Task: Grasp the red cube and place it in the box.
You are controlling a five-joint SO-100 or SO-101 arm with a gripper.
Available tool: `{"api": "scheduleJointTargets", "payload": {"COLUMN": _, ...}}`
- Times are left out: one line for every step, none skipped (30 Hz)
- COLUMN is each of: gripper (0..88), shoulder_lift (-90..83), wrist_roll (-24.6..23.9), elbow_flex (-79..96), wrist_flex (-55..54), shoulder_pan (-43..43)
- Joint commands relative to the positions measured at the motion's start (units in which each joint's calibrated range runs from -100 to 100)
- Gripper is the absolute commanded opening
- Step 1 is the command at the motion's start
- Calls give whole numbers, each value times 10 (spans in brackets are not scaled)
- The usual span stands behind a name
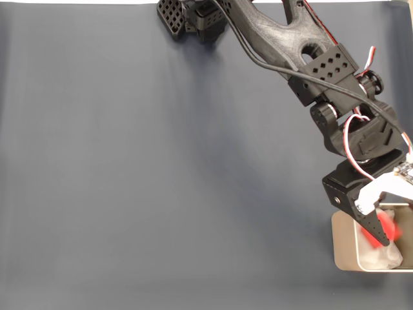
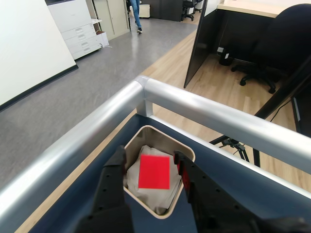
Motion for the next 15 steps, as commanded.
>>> {"api": "scheduleJointTargets", "payload": {"gripper": 385, "shoulder_lift": -17, "wrist_roll": 11, "elbow_flex": -7, "wrist_flex": -12, "shoulder_pan": 4}}
{"api": "scheduleJointTargets", "payload": {"gripper": 401, "shoulder_lift": -17, "wrist_roll": 11, "elbow_flex": -7, "wrist_flex": -12, "shoulder_pan": 4}}
{"api": "scheduleJointTargets", "payload": {"gripper": 426, "shoulder_lift": -18, "wrist_roll": 12, "elbow_flex": -7, "wrist_flex": -13, "shoulder_pan": 4}}
{"api": "scheduleJointTargets", "payload": {"gripper": 446, "shoulder_lift": -19, "wrist_roll": 12, "elbow_flex": -7, "wrist_flex": -15, "shoulder_pan": 4}}
{"api": "scheduleJointTargets", "payload": {"gripper": 457, "shoulder_lift": -19, "wrist_roll": 14, "elbow_flex": -7, "wrist_flex": -16, "shoulder_pan": 4}}
{"api": "scheduleJointTargets", "payload": {"gripper": 464, "shoulder_lift": -19, "wrist_roll": 15, "elbow_flex": -7, "wrist_flex": -20, "shoulder_pan": 4}}
{"api": "scheduleJointTargets", "payload": {"gripper": 467, "shoulder_lift": -19, "wrist_roll": 16, "elbow_flex": -7, "wrist_flex": -20, "shoulder_pan": 4}}
{"api": "scheduleJointTargets", "payload": {"gripper": 469, "shoulder_lift": -19, "wrist_roll": 17, "elbow_flex": -7, "wrist_flex": -21, "shoulder_pan": 4}}
{"api": "scheduleJointTargets", "payload": {"gripper": 471, "shoulder_lift": -19, "wrist_roll": 18, "elbow_flex": -6, "wrist_flex": -21, "shoulder_pan": 4}}
{"api": "scheduleJointTargets", "payload": {"gripper": 472, "shoulder_lift": -19, "wrist_roll": 18, "elbow_flex": -6, "wrist_flex": -21, "shoulder_pan": 4}}
{"api": "scheduleJointTargets", "payload": {"gripper": 472, "shoulder_lift": -20, "wrist_roll": 18, "elbow_flex": -5, "wrist_flex": -21, "shoulder_pan": 4}}
{"api": "scheduleJointTargets", "payload": {"gripper": 473, "shoulder_lift": -21, "wrist_roll": 18, "elbow_flex": -3, "wrist_flex": -21, "shoulder_pan": 4}}
{"api": "scheduleJointTargets", "payload": {"gripper": 473, "shoulder_lift": -22, "wrist_roll": 18, "elbow_flex": -3, "wrist_flex": -21, "shoulder_pan": 4}}
{"api": "scheduleJointTargets", "payload": {"gripper": 473, "shoulder_lift": -22, "wrist_roll": 18, "elbow_flex": -3, "wrist_flex": -22, "shoulder_pan": 4}}
{"api": "scheduleJointTargets", "payload": {"gripper": 473, "shoulder_lift": -22, "wrist_roll": 18, "elbow_flex": -3, "wrist_flex": -25, "shoulder_pan": 4}}
